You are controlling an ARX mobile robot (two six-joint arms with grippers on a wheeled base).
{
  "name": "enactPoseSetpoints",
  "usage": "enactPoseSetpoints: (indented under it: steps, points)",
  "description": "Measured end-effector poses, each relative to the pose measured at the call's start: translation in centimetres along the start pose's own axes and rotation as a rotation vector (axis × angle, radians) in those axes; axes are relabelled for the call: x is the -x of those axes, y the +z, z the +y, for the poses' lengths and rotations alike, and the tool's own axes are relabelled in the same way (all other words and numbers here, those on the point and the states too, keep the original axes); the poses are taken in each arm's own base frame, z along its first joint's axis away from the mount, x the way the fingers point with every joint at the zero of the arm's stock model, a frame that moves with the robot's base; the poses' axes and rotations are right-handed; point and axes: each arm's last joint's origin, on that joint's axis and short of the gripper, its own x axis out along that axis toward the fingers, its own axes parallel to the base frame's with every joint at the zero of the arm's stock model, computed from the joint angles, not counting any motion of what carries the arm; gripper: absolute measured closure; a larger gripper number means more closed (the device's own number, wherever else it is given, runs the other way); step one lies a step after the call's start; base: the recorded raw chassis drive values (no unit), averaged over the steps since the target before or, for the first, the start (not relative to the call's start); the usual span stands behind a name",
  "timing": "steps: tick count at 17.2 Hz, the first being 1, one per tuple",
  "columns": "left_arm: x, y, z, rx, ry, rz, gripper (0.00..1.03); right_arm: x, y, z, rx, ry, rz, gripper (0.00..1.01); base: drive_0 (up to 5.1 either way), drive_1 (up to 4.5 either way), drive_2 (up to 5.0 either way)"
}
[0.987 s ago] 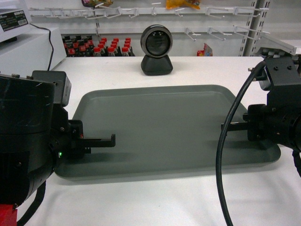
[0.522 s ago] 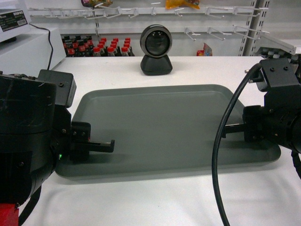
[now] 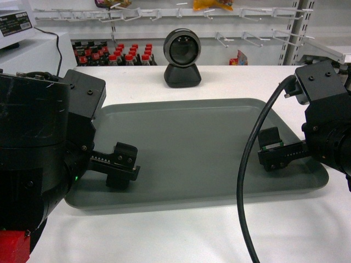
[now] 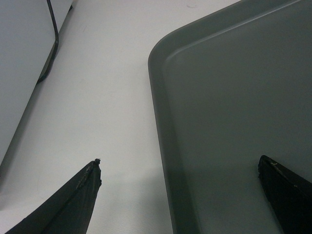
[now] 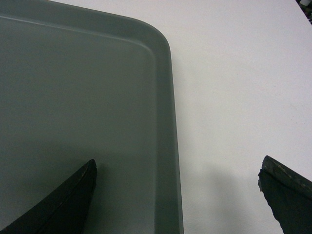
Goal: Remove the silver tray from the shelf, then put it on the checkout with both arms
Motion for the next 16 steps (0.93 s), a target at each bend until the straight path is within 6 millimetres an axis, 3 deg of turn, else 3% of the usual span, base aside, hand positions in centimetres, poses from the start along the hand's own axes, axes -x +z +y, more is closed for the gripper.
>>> enactPoseSetpoints:
  steps: [6,11,16]
  points:
    - [0.4,0.8,1.4,0.111,-0.047,-0.008,0.05,0.1,0.2,-0.1,-0.036,0.027,-0.003,0.03,0.0,0.00,0.0]
    - [2.2,3.4,5.2,0.387,-0.090,-0.105,0.05,1.7,2.8,-1.8,-0.201,0.066,-0.061,0.03,0.0,0.00,0.0]
    - [4.6,2.7,9.5,0.581,-0.060,-0.124,0.05,4.6,5.3,-4.1,-0.378,0.077,-0.122,0.03,0.0,0.00,0.0]
